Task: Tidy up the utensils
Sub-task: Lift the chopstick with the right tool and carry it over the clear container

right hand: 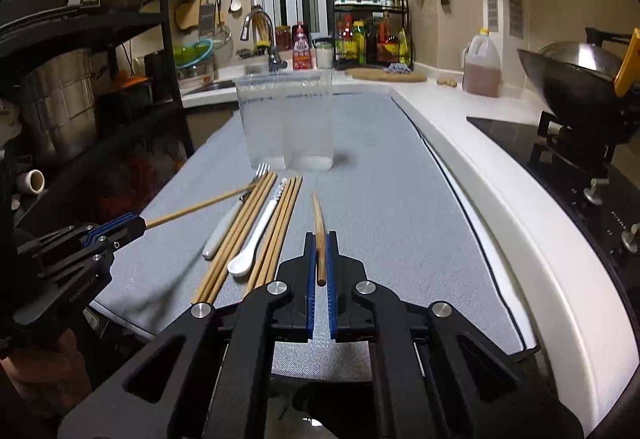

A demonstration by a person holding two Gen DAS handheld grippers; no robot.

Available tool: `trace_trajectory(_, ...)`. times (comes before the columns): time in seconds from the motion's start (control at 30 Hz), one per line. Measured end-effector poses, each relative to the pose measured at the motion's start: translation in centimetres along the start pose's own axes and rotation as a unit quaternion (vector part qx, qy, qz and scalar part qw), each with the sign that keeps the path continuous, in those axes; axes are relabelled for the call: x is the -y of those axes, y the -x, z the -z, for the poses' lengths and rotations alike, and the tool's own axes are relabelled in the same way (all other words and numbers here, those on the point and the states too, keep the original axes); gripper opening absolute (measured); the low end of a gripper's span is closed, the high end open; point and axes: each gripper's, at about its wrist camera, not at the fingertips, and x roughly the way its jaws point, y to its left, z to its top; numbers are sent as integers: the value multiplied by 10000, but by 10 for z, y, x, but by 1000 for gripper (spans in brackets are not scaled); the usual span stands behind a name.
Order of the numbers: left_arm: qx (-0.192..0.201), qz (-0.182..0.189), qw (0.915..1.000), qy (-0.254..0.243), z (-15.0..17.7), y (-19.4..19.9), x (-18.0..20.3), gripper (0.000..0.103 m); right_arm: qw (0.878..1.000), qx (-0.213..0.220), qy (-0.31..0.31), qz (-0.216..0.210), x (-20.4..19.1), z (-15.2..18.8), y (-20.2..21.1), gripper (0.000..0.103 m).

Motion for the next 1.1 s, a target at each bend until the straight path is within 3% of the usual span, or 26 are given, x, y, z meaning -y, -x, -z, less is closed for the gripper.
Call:
trace_trajectory(0.33, 508, 6, 9986, -111, -21, 21, 3, 7, 9989, 453, 29, -97, 0, -28, 23, 5)
trace_trajectory(0.77, 741, 34, 9972, 39, -97, 12, -14, 7, 9976, 645, -1, -236, 7, -77, 8, 5)
trace_trajectory(1.1, 200, 156, 9992, 322, -152, -16, -36, 7, 9975, 612, 53, -349, 4, -131, -8, 5)
